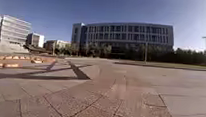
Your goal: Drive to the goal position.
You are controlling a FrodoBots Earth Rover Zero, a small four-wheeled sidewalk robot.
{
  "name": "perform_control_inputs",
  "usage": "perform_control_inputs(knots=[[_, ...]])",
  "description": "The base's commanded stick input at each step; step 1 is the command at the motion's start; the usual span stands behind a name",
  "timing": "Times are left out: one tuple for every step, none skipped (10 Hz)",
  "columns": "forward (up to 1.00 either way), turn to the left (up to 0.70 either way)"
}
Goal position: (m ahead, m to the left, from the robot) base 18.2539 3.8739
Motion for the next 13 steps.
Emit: perform_control_inputs(knots=[[0.7, -0.35], [0.7, -0.35], [0.7, -0.35], [0.7, -0.35], [0.7, -0.35], [0.7, -0.27], [0.7, -0.08], [0.7, -0.02], [0.7, 0.0], [0.7, 0.0], [0.7, 0.0], [0.7, 0.0], [0.7, 0.0]])
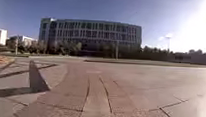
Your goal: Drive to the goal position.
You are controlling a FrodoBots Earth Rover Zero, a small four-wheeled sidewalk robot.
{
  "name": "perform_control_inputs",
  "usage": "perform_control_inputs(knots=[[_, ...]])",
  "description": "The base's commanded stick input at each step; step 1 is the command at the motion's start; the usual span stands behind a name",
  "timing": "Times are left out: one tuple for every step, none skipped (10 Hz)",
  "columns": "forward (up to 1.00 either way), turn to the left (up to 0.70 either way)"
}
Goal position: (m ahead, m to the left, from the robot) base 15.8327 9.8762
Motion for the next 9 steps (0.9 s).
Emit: perform_control_inputs(knots=[[0.7, 0.0], [0.7, 0.0], [0.7, 0.0], [0.7, 0.0], [0.7, 0.0], [0.7, 0.0], [0.7, 0.0], [0.7, 0.0], [0.7, 0.0]])
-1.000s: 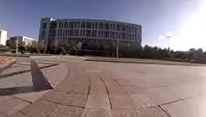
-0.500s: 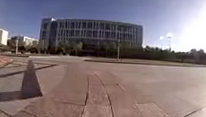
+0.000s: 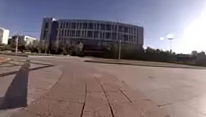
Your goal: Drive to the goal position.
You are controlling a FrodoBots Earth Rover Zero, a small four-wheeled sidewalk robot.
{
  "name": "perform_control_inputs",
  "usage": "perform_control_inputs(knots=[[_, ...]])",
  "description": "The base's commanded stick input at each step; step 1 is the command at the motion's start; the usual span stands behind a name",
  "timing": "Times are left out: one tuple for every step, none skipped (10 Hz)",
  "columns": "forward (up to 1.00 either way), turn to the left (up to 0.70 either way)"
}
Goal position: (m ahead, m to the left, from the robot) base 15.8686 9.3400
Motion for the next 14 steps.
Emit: perform_control_inputs(knots=[[0.7, 0.0], [0.7, 0.07], [0.7, 0.34], [0.7, 0.35], [0.7, 0.13], [0.7, 0.0], [0.7, 0.0], [0.7, 0.0], [0.7, 0.0], [0.7, 0.0], [0.7, 0.0], [0.7, 0.0], [0.7, 0.0], [0.7, 0.0]])
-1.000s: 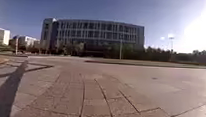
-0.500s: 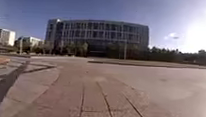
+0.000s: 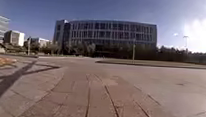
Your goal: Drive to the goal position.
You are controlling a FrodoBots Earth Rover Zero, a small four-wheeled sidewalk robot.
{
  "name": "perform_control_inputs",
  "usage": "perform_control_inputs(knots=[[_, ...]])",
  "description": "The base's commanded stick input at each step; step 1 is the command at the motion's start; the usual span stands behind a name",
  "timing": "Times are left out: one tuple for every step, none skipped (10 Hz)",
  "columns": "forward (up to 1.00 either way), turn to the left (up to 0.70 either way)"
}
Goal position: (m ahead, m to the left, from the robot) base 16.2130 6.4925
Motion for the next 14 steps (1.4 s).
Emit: perform_control_inputs(knots=[[0.7, 0.0], [0.7, 0.0], [0.7, 0.0], [0.7, 0.0], [0.7, 0.0], [0.7, 0.0], [0.7, 0.0], [0.7, 0.0], [0.7, 0.0], [0.7, 0.0], [0.7, 0.0], [0.7, 0.0], [0.7, 0.0], [0.7, 0.0]])
